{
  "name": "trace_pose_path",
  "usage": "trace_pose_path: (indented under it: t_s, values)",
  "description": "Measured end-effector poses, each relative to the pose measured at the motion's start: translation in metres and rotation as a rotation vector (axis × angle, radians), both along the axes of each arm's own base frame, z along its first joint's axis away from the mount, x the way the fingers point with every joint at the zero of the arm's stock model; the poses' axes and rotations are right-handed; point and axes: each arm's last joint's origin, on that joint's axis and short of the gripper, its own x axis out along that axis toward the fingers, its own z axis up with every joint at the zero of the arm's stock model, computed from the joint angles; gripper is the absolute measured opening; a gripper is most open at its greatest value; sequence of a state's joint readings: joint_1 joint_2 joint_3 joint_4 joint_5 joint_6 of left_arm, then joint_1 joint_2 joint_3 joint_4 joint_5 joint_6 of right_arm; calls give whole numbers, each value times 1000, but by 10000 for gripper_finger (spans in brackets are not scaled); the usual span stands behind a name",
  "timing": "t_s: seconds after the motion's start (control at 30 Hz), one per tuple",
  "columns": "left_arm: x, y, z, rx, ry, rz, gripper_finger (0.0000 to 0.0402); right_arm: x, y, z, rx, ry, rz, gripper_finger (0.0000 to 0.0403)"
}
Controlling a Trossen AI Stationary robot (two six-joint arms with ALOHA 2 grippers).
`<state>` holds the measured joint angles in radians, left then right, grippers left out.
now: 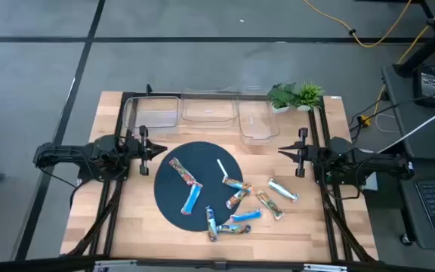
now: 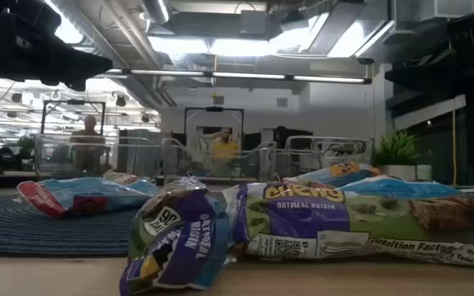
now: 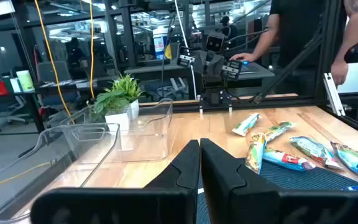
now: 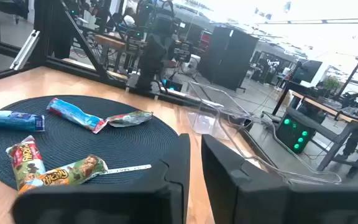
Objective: Pick and place Granola Bars by type
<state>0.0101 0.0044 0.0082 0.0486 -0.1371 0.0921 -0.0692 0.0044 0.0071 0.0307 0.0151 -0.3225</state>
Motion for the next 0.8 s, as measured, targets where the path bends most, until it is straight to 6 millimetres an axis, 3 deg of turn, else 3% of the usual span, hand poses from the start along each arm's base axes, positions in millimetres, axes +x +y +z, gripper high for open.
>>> trace_pose_path:
  t_s: [0.8]
  values:
    - [0,0,0,0,0,0,8,0,0,0,0,0,0,46]
